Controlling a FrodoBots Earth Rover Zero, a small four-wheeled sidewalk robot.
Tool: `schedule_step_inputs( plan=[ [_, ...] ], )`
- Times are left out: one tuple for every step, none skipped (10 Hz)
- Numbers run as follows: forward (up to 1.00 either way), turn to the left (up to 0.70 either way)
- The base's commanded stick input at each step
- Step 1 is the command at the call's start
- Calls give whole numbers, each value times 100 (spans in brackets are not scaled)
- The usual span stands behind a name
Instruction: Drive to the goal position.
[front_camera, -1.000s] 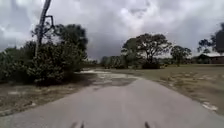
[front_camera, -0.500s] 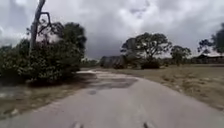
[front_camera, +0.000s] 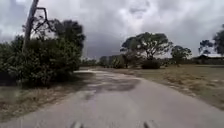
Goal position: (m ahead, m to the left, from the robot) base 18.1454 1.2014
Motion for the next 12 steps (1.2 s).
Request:
schedule_step_inputs(
  plan=[
    [85, 0],
    [85, 0],
    [85, 0],
    [85, 0],
    [85, 0],
    [85, 0],
    [85, 0],
    [85, 0],
    [85, 0],
    [85, 0],
    [85, 0],
    [85, 0]
  ],
)
